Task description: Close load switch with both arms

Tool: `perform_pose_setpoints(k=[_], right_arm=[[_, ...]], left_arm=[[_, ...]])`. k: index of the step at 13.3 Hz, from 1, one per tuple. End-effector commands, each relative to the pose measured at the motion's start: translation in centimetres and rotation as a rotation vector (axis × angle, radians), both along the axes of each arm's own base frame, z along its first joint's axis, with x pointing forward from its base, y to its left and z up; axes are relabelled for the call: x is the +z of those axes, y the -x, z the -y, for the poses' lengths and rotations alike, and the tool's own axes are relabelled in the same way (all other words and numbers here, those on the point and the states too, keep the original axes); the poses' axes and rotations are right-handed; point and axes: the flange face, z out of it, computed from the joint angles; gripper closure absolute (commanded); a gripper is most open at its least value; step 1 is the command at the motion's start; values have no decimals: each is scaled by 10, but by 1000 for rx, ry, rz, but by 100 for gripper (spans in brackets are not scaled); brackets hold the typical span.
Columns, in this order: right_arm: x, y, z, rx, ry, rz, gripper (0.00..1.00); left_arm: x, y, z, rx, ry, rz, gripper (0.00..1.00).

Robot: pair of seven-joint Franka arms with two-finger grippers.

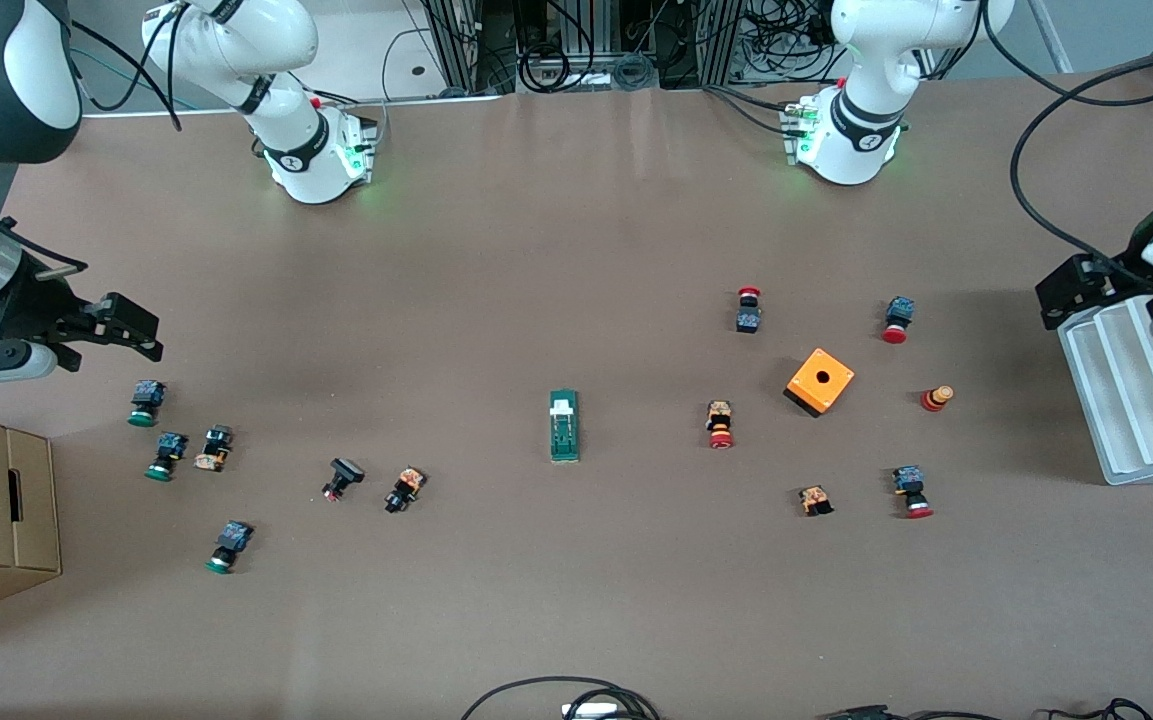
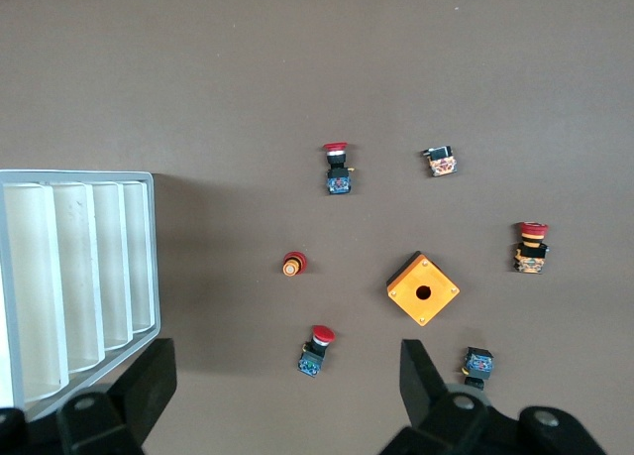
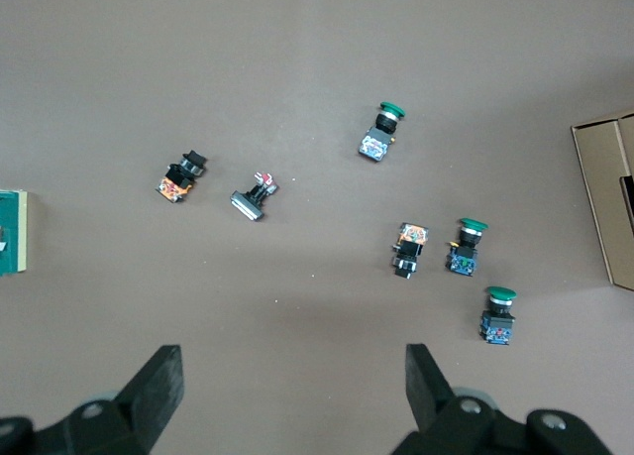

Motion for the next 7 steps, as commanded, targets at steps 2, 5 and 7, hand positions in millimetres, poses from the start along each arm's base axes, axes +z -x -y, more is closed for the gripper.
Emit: perform_pose_setpoints(k=[2,5,7], right_arm=[[3,3,3,30,23,30,0],[3,3,2,32,23,25,0],[3,3,2,32,22,25,0]], left_arm=[[19,15,26,-44,-4,17,0],[15,16,19,-41,54,-29,0],[-19,0,30,-45,44,-87,0]])
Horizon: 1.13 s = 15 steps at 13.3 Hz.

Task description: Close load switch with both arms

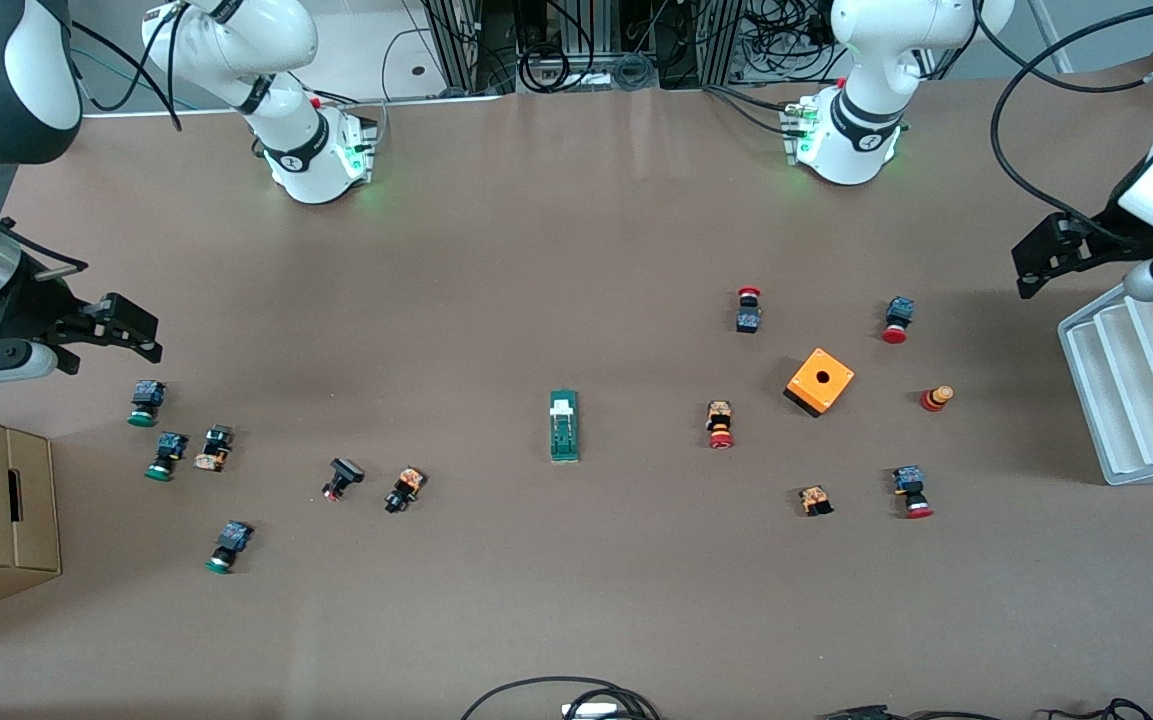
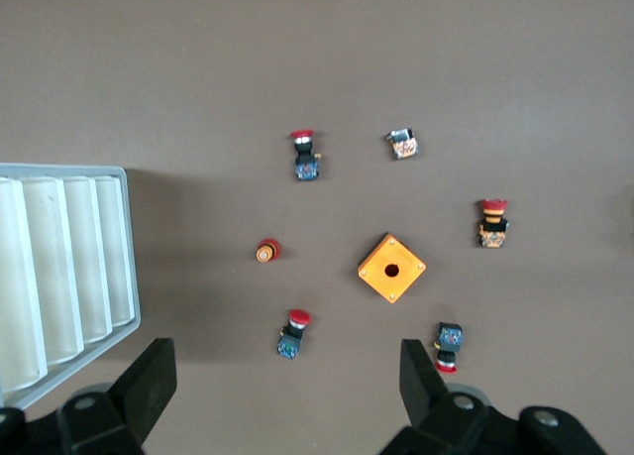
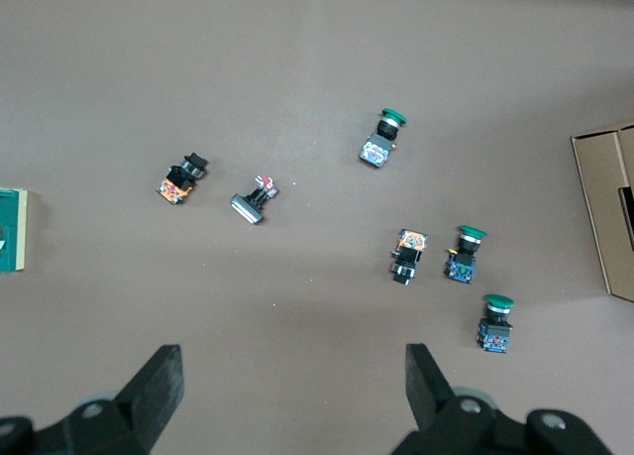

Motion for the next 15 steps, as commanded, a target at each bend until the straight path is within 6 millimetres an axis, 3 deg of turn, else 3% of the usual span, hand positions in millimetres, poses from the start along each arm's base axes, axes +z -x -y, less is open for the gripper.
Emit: perform_pose_setpoints(k=[1,3,6,9,14,15], right_arm=[[2,4,3,11,20,15,0],[2,4,4,9,20,15,0],[2,4,4,9,20,15,0],[2,4,3,11,20,15,0],[2,4,3,11,20,15,0],[2,4,3,11,20,15,0]], left_arm=[[-35,-19,9,-12,17,-65,0],[-40,-17,10,-16,19,-89,0],[-21,-11,3,-1,28,-57,0],[-36,-21,-5,11,14,-74,0],[-47,-17,15,-34,9,-128,0],[-50,-19,10,-28,8,-131,0]])
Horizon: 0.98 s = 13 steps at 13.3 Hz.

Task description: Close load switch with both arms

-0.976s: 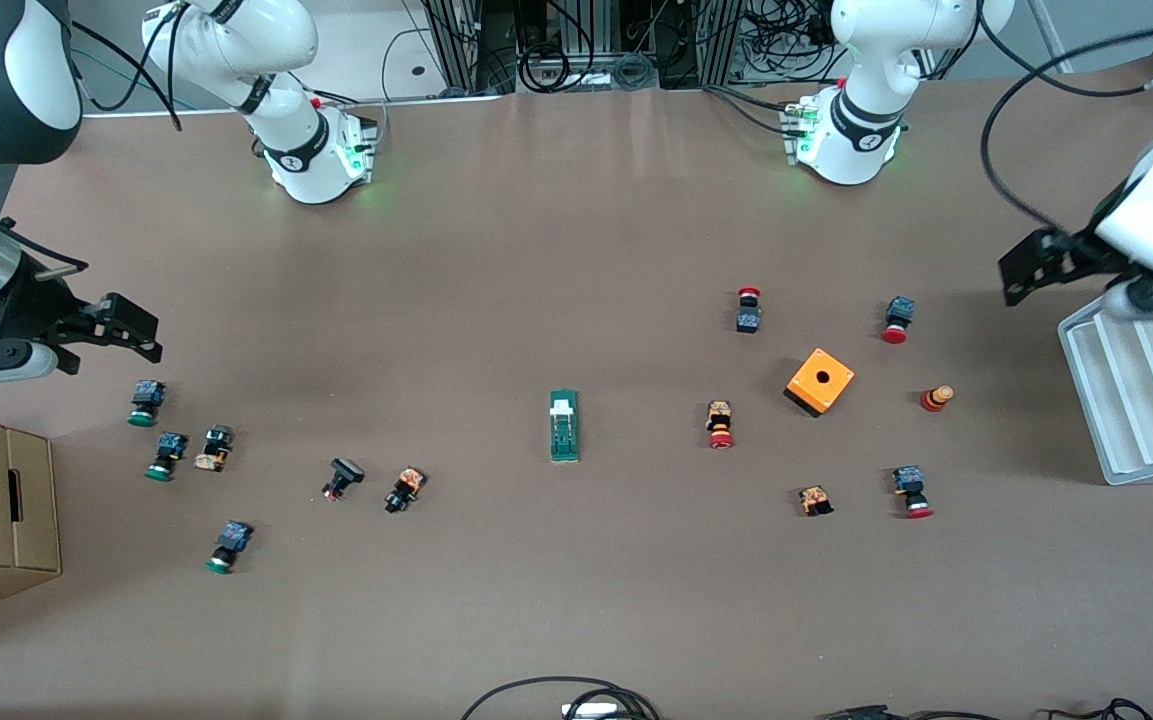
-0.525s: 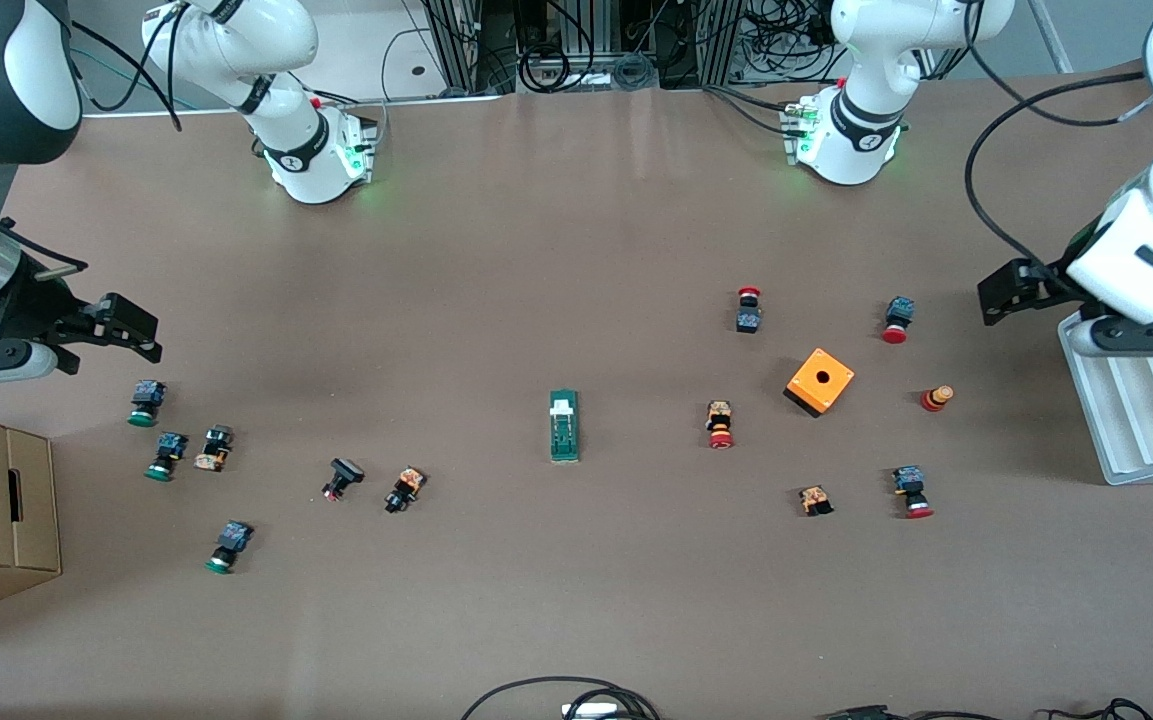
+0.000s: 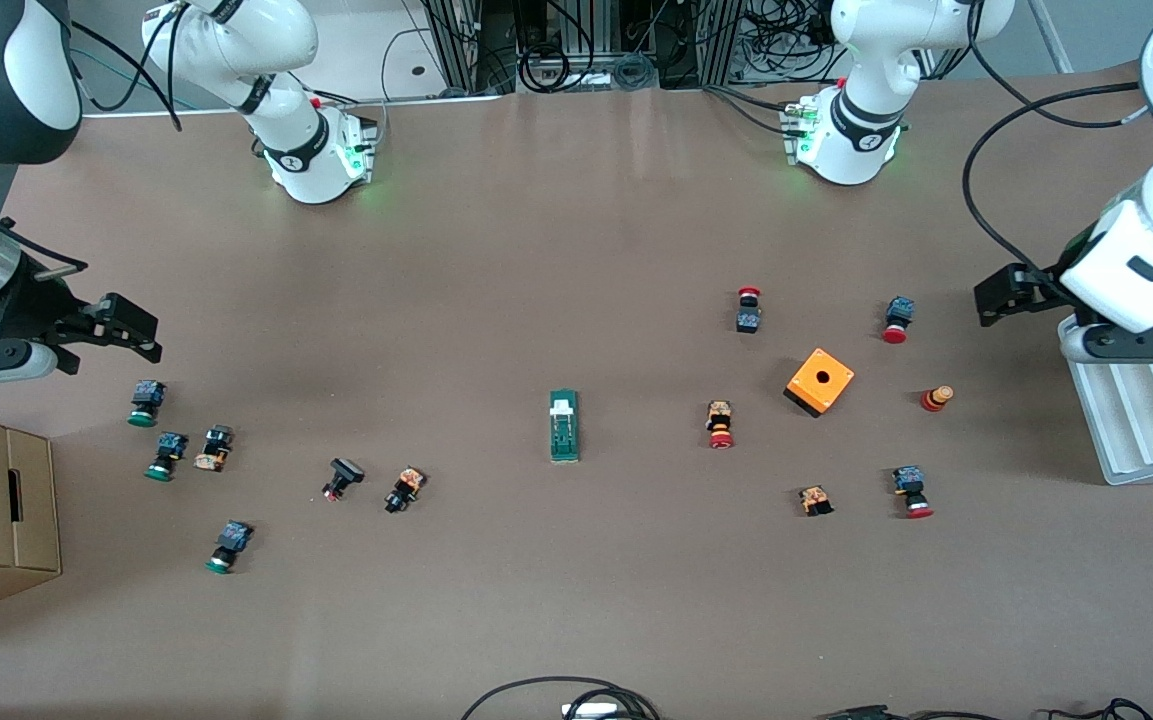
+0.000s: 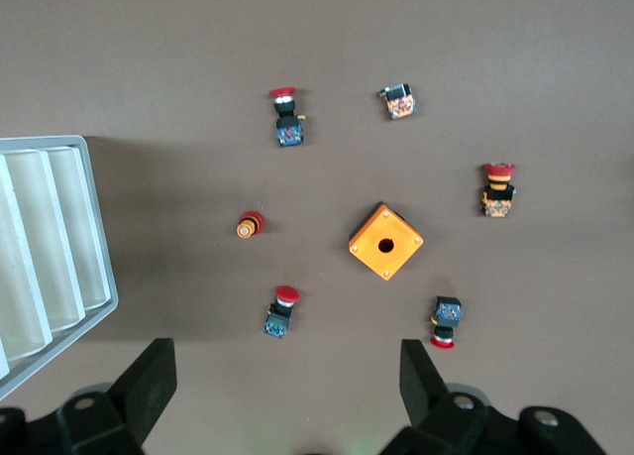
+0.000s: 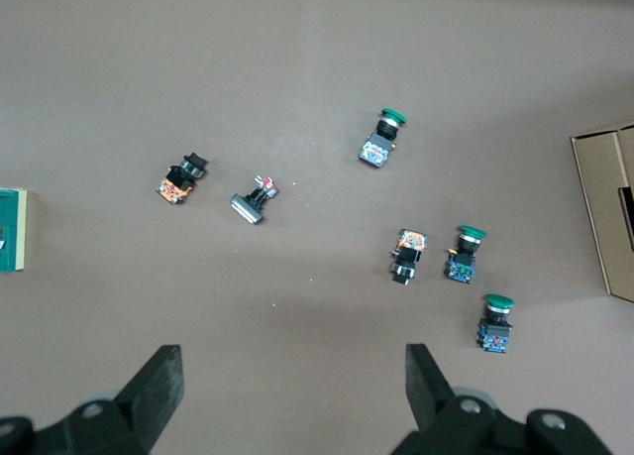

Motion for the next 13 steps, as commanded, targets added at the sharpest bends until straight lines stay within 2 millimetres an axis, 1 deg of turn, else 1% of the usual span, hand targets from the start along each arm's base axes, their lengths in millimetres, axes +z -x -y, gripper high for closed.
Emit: perform_pose_setpoints(k=[1,2,3,4,6,7,8,10,12,13], right_arm=[[2,4,2,11,20,15,0],[2,4,2,11,20,15,0],[2,4,2,11,20,15,0],[2,4,2,11,20,15,0],[2,4,2,11,20,15,0],[2,4,3,9,20,15,0],[2,4,2,11,20,15,0],[2,4,2,11,20,15,0],[2,4,3,9,20,15,0],[2,4,3,9,20,15,0]], left_arm=[[-15,-8,-10,8,4,-37,0],[-30,-15,-20,24,-1,-69,0],[-33,-15,-30,41,-1,-78,0],[-34,-14,-32,48,-3,-85,0],[-37,-17,-33,44,-6,-82,0],[-44,-21,-32,39,-12,-86,0],[-48,-24,-27,33,-8,-86,0],[-52,-22,-24,30,1,-109,0],[-55,-11,-20,25,-3,-119,0],[-56,-12,-17,21,-4,-113,0]])
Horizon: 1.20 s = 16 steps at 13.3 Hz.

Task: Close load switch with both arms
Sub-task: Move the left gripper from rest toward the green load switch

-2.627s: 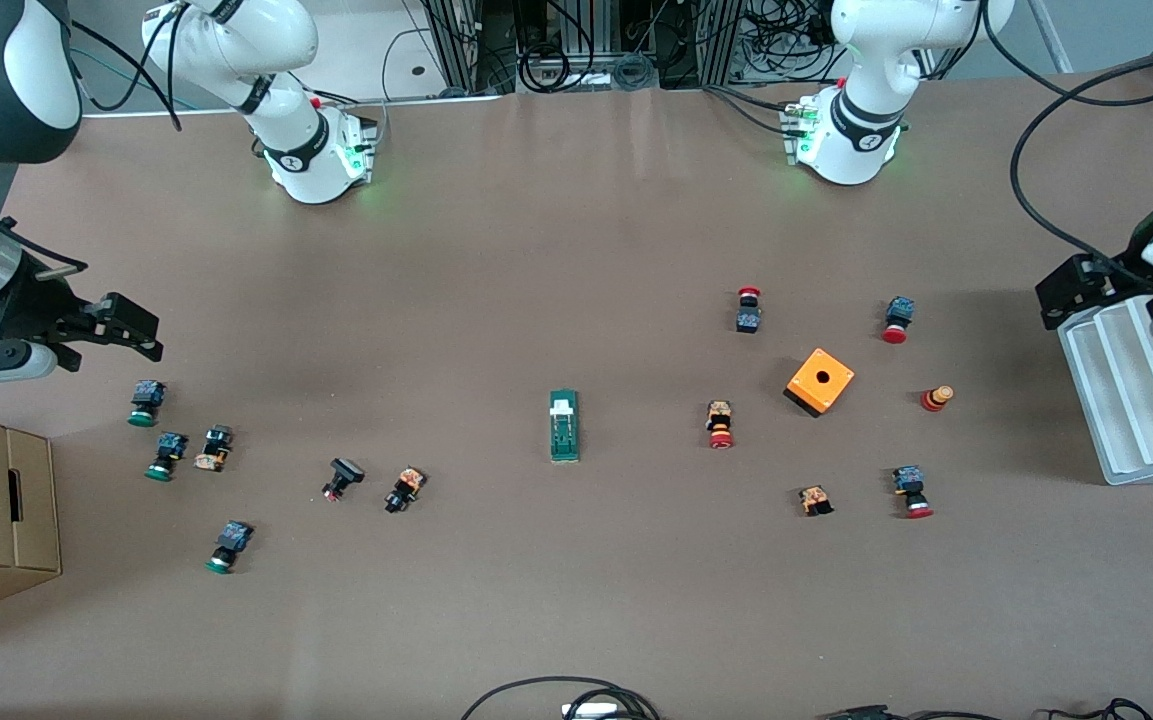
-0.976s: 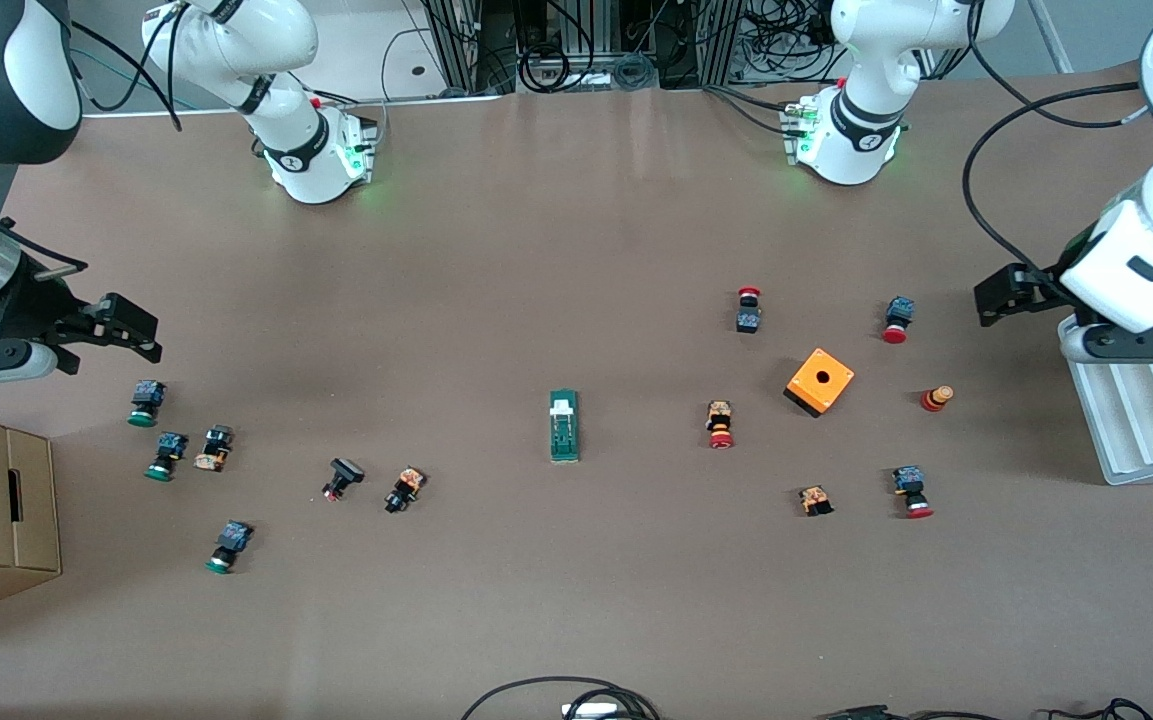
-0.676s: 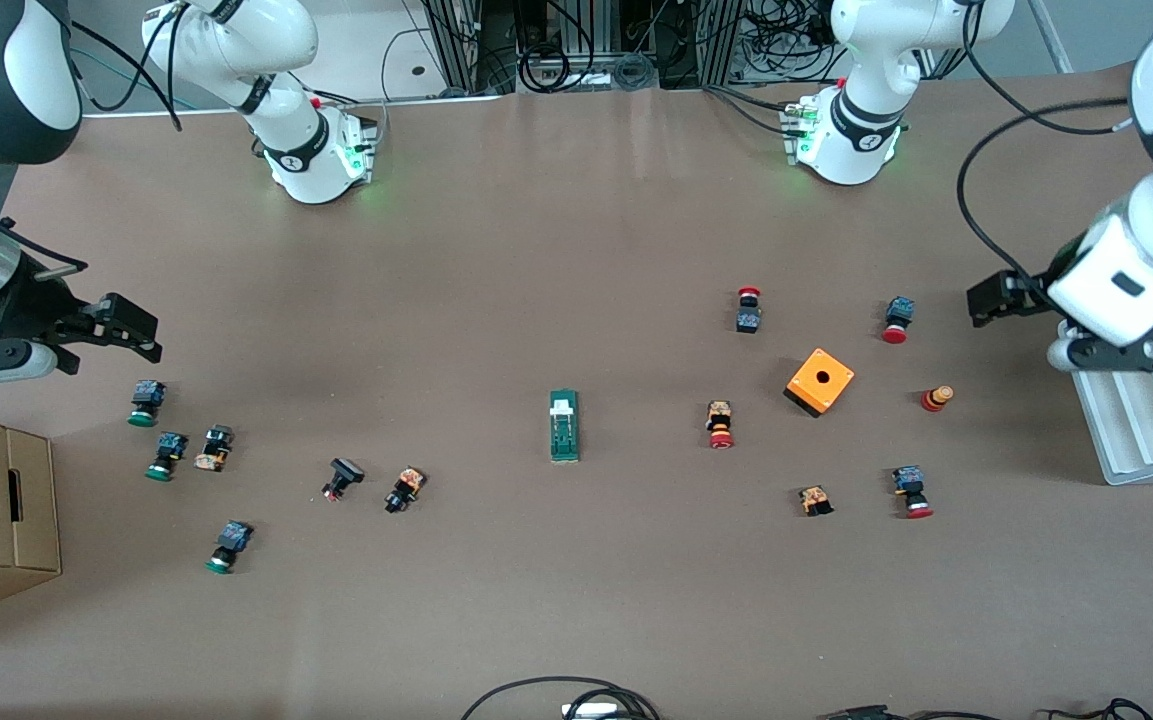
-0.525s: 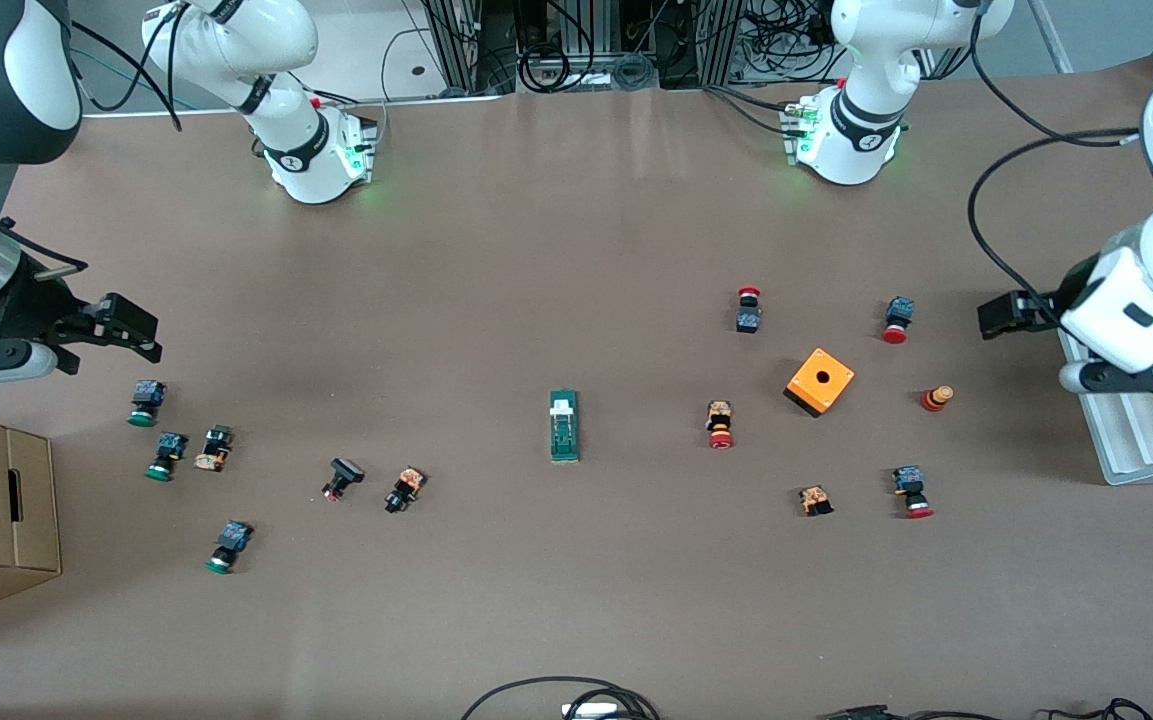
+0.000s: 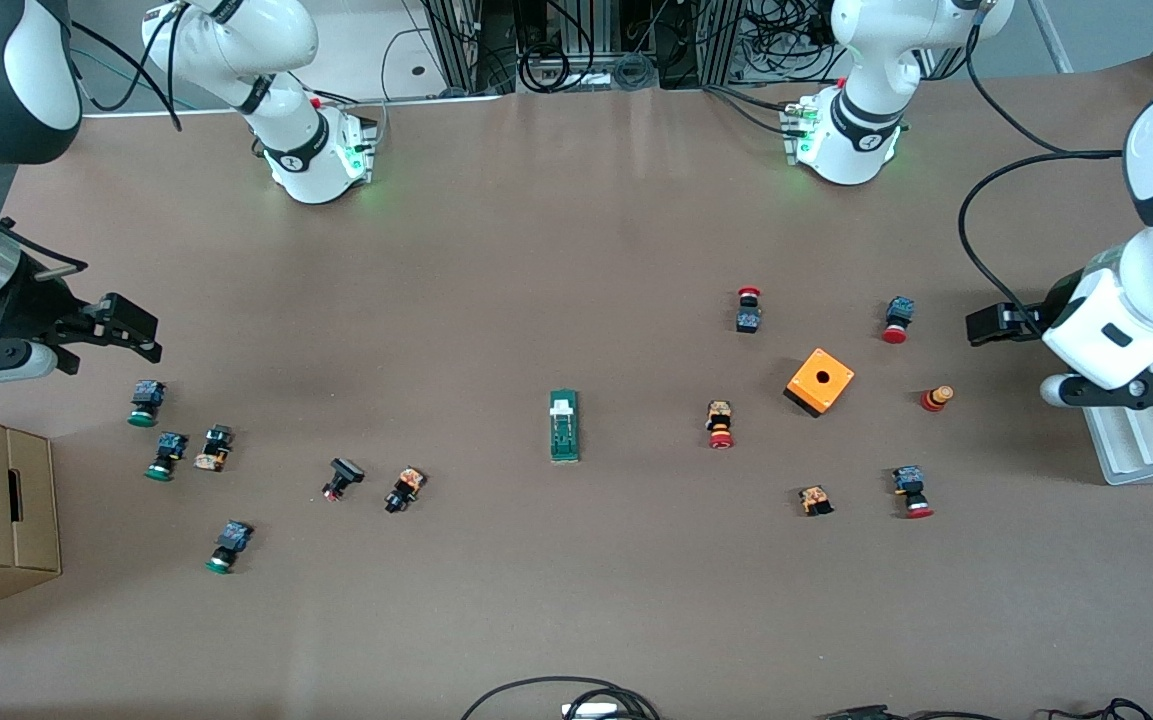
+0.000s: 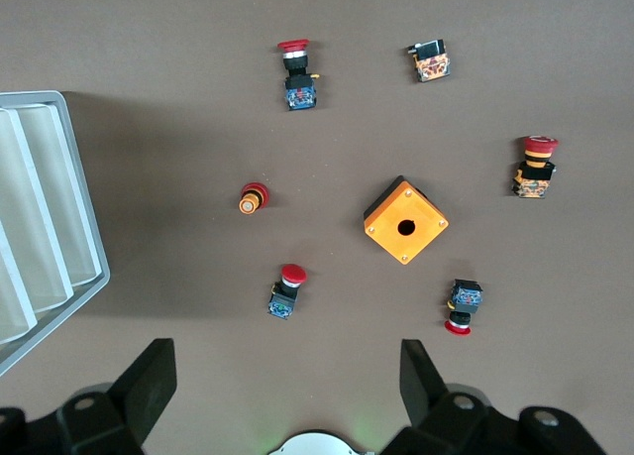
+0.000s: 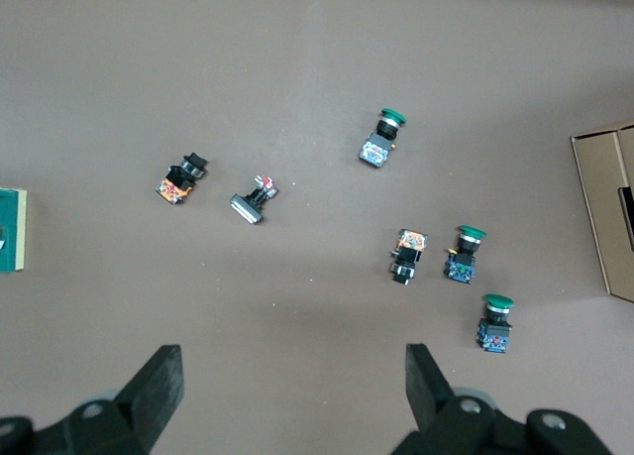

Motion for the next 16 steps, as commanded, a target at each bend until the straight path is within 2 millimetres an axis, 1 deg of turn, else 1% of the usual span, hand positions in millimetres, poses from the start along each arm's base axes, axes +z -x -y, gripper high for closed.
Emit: perform_pose_setpoints(k=[1,3,4,5,6,8,10,12,14,15,16], right_arm=[[2,4,3,9,20,15,0],[2,4,3,9,20,15,0],[2,4,3,9,20,15,0],[2,4,3,9,20,15,0],[2,4,3,9,20,15,0],[2,4,3,9,20,15,0],[2,4,3,9,20,15,0],[2,4,3,9,20,15,0],[2,4,3,9,20,15,0],[2,4,4,8,20,15,0],[2,4,3,9,20,15,0]], left_arm=[[1,5,24,-38,8,25,0],[-10,-3,56,-67,1,73,0],[-11,-6,63,-43,0,97,0],[-18,-9,68,-22,-2,109,0],[-24,-13,79,-15,-2,123,0],[-36,-22,95,56,-5,169,0],[-38,-21,108,100,-4,191,0],[-45,-18,134,134,-2,211,0],[-62,-17,176,199,-17,244,0],[-68,-16,187,237,-47,264,0],[-71,-10,205,259,-78,283,0]])
